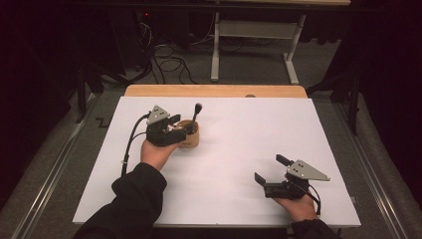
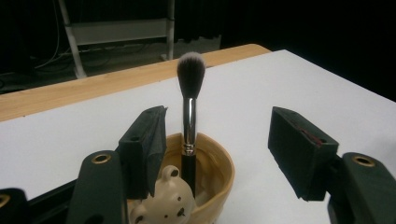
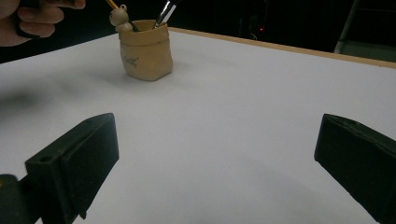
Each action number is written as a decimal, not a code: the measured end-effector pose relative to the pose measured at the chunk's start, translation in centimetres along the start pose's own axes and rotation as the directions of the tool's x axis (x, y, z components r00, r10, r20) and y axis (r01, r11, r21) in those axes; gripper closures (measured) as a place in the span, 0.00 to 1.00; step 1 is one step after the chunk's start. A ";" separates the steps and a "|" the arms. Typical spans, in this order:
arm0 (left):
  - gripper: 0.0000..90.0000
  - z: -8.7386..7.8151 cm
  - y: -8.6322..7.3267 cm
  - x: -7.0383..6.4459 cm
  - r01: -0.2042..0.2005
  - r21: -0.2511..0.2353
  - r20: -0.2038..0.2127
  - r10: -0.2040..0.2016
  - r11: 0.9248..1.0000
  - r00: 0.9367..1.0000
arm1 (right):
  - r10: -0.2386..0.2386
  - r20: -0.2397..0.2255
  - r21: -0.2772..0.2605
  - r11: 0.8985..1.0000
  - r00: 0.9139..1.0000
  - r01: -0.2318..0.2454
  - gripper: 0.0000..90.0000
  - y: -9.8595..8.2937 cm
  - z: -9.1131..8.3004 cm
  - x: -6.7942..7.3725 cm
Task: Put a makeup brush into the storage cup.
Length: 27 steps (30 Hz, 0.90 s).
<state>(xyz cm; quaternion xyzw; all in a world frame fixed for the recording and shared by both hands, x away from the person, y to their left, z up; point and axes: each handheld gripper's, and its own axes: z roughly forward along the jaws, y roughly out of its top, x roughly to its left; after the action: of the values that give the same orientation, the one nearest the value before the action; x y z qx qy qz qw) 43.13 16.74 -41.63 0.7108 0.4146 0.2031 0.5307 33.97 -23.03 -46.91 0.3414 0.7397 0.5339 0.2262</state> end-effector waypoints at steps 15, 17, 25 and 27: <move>0.30 -1.1 -0.3 -0.2 0.014 -0.010 -0.006 -0.014 1.000 1.000 | 0.005 0.005 -0.007 1.000 1.000 -0.005 0.00 0.0 0.1 -0.2; 0.27 -1.2 -0.4 -0.3 0.011 -0.009 -0.008 -0.011 1.000 1.000 | 0.003 0.004 -0.005 1.000 1.000 -0.003 0.00 0.0 0.2 -0.2; 0.19 -1.7 -1.0 -0.4 0.021 0.002 0.008 -0.021 1.000 1.000 | -0.008 0.009 -0.008 1.000 1.000 0.008 0.00 0.2 0.0 0.0; 0.18 -1.9 -1.1 -0.5 0.018 0.007 0.011 -0.018 1.000 1.000 | -0.013 0.009 -0.006 1.000 1.000 0.013 0.00 0.2 0.0 0.1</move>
<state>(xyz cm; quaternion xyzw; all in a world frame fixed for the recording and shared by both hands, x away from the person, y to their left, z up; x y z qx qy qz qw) 41.04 17.54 -41.92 0.7099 0.4189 0.1928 0.5324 33.97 -22.93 -46.70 0.3382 0.7392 0.5333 0.2340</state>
